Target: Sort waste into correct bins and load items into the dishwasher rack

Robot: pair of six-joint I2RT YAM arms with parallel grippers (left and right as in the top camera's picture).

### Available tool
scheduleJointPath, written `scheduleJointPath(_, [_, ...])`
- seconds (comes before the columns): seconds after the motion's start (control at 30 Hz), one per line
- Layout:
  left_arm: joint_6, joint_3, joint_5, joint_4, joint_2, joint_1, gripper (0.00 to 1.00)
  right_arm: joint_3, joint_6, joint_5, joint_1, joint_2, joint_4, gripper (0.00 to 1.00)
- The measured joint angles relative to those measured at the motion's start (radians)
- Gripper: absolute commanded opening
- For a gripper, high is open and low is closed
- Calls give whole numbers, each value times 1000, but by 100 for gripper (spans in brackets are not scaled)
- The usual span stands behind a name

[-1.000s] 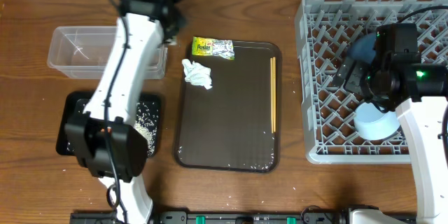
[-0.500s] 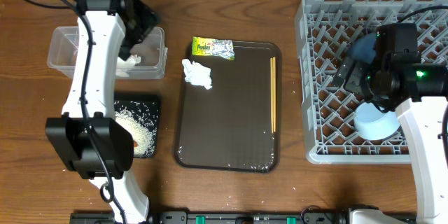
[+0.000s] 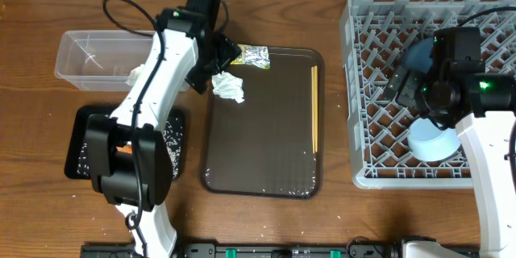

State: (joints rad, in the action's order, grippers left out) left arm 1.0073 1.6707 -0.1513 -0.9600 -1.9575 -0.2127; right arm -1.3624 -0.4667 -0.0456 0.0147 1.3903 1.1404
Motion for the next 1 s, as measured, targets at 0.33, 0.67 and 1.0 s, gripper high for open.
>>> scheduleJointPath(0.33, [95,-207,0,164,0,-12,74,0,0,0,0,0,0,99])
scheduleJointPath(0.67, [145,-243,-26,303,0,-71,68,0,0,0,0,0,0,99])
scheduleJointPath(1.0, [179,-243,-30,310,-50,-84,66,0,0,0,0,0,0,99])
